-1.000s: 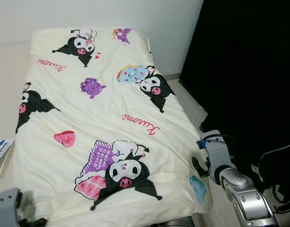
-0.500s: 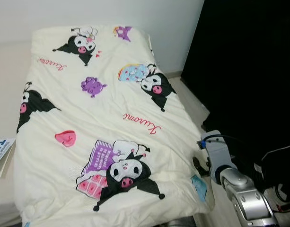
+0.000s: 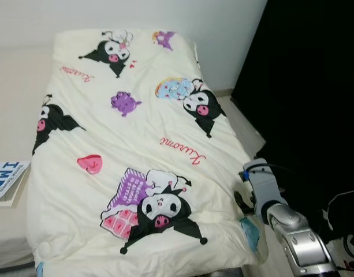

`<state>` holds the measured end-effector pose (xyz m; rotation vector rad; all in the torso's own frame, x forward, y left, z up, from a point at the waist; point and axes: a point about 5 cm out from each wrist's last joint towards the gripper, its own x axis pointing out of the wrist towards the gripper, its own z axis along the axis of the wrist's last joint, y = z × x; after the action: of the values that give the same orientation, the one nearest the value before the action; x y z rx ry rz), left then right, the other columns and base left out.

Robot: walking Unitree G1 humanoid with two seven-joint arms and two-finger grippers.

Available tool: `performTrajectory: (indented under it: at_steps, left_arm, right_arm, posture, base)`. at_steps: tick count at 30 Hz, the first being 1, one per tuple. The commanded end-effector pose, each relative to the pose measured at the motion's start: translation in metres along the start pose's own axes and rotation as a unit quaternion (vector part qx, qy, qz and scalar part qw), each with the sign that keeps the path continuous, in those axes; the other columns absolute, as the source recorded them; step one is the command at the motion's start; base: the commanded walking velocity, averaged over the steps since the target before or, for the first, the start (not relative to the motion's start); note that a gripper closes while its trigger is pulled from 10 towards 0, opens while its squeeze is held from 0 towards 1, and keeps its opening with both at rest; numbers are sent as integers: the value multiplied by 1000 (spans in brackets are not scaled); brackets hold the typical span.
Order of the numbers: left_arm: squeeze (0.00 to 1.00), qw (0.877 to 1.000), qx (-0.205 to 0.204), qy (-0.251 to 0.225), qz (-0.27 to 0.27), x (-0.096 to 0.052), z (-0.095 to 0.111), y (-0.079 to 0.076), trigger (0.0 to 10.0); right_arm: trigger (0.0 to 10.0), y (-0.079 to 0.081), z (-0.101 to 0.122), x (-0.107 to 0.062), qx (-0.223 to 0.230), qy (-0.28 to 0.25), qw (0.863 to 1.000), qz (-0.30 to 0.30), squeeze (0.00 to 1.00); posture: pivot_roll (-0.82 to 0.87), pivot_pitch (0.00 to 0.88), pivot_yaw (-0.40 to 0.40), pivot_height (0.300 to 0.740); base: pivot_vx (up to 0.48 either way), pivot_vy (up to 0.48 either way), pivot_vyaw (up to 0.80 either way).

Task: Clean up the room

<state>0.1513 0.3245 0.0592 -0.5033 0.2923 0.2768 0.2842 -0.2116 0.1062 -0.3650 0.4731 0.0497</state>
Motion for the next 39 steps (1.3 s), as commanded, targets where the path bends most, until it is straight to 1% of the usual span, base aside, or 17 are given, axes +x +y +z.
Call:
performTrajectory:
  at_steps: [1,2,4,8,10,11,12,14,17,18,25,27,29,30,31,32,39]
  left_arm:
    - [1000,1000,-19,-22,-10,0,7,-1,10000]
    - [1000,1000,-19,-22,-10,0,7,-1,10000]
    - [1000,997,-19,-25,-74,8,13,-19,10000]
    - [1000,995,-6,-8,-97,9,7,-26,10000]
    - [1000,994,19,21,-103,9,-5,-28,10000]
    - [1000,993,53,41,-95,9,-15,-27,10000]
    - [1000,993,53,41,-95,9,-15,-27,10000]
    - [1000,995,85,48,-38,13,-19,-15,10000]
    - [1000,995,92,46,-18,14,-18,-10,10000]
    - [1000,994,100,45,21,16,-16,1,10000]
    - [1000,991,101,76,54,13,-26,15,10000]
    - [1000,990,85,95,52,11,-35,17,10000]
    - [1000,991,46,127,24,9,-47,13,10000]
    - [929,990,31,139,8,8,-52,10,10000]
    - [929,990,31,139,8,8,-52,10,10000]
    - [0,986,-2,157,-55,3,-61,-4,10000]
    - [0,986,-30,144,-73,2,-63,-7,10000]
  right_arm:
    - [10000,1,-6,-2,0,9,1000,3,0]
    - [10000,1,-6,-2,0,9,1000,3,0]
    - [10000,-1,-7,-2,1,11,1000,-2,0]
    - [10000,-1,-9,-3,2,12,1000,-5,0]
    - [10000,0,-9,-4,4,13,1000,-5,0]
    - [10000,1,-10,-4,5,13,1000,-5,0]
    - [10000,1,-10,-4,5,13,1000,-5,0]
    - [10000,2,-11,-4,3,14,1000,-4,0]
    - [10000,2,-11,-4,3,15,1000,-3,0]
    - [10000,1,-11,-4,1,15,1000,-3,0]
    - [10000,-3,-9,-3,-2,14,1000,-6,0]
    - [10000,-3,-9,-3,-4,14,1000,-6,0]
    - [10000,-3,-10,-3,-4,15,1000,-6,0]
    - [10000,-2,-10,-4,-5,16,1000,-6,0]
    - [10000,-2,-10,-4,-5,16,1000,-6,0]
    - [10000,-3,-12,-3,-6,20,1000,-8,0]
    - [10000,-4,-13,-4,-6,23,1000,-10,0]
  posture:
    - [-77,257,-38,580]
    - [-77,257,-38,580]
    - [-77,260,-31,580]
    - [-80,260,-27,580]
    - [-84,259,-26,580]
    - [-86,259,-24,580]
    - [-86,259,-24,580]
    - [-94,255,-28,580]
    - [-94,255,-28,580]
    - [-95,251,-31,580]
    - [-98,245,-30,580]
    - [-100,242,-32,580]
    - [-100,244,-33,580]
    - [-101,244,-33,580]
    - [-101,244,-33,580]
    - [-102,248,-35,580]
    - [-106,251,-38,580]
  base:
    - [0,0,0]
    - [0,0,0]
    - [0,0,0]
    - [0,0,0]
    - [0,0,0]
    - [0,0,0]
    - [0,0,0]
    - [0,0,0]
    - [0,0,0]
    - [0,0,0]
    - [0,0,0]
    - [0,0,0]
    - [0,0,0]
    - [0,0,0]
    - [0,0,0]
    - [0,0,0]
    - [0,0,0]
